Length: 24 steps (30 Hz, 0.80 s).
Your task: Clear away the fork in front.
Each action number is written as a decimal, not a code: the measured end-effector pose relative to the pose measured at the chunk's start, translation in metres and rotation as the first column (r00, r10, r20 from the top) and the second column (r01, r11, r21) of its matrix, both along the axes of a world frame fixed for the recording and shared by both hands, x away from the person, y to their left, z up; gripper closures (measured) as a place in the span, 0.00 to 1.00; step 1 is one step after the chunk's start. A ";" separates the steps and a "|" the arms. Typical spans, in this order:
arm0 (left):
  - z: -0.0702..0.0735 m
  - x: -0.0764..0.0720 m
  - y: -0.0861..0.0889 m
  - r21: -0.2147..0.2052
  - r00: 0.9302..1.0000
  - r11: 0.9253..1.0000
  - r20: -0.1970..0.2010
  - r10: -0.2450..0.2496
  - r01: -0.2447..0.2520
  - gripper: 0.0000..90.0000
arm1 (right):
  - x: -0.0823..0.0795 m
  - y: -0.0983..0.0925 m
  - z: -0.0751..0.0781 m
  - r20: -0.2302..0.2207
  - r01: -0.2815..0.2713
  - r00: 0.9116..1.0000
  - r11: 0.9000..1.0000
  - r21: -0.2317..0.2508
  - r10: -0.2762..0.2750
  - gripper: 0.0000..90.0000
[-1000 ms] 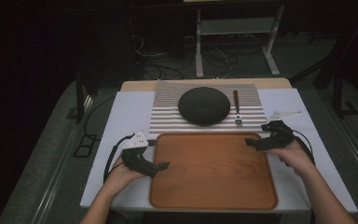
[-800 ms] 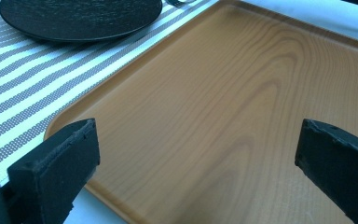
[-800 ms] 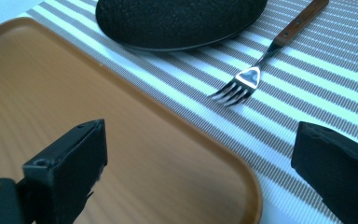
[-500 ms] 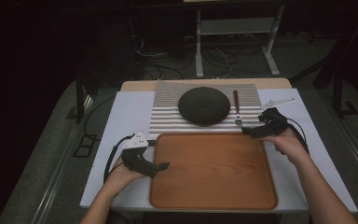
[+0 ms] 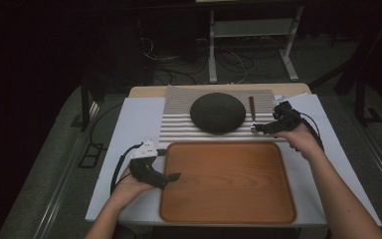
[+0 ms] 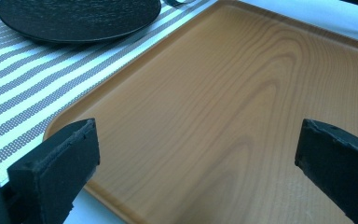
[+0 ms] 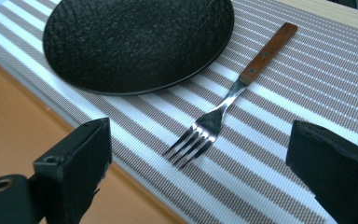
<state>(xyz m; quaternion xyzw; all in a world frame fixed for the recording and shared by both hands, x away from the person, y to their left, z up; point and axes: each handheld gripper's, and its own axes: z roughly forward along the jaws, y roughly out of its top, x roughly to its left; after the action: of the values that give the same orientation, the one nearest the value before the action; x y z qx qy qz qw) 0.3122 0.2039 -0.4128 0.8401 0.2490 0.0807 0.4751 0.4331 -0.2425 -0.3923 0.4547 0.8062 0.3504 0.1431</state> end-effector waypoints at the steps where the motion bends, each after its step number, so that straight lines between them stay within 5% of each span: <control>1: 0.000 0.000 0.000 -0.001 1.000 1.000 -0.001 0.003 -0.003 0.00 | 0.003 0.001 0.000 -0.002 0.002 1.000 1.000 -0.005 -0.002 0.09; 19: 0.000 -0.001 0.000 0.002 1.000 1.000 0.004 0.001 -0.001 0.00 | 0.048 0.013 -0.005 -0.073 0.063 0.995 0.993 -0.103 -0.071 0.24; 24: 0.000 0.000 0.001 -0.004 1.000 1.000 0.003 0.003 -0.003 0.00 | 0.064 0.016 -0.002 -0.120 0.115 0.984 0.986 -0.121 -0.129 0.33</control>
<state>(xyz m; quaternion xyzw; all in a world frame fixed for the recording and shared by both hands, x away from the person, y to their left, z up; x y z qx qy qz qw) 0.3117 0.2048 -0.4130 0.8388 0.2498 0.0823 0.4768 0.4967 -0.2267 -0.3941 0.5158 0.8030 0.2646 0.1383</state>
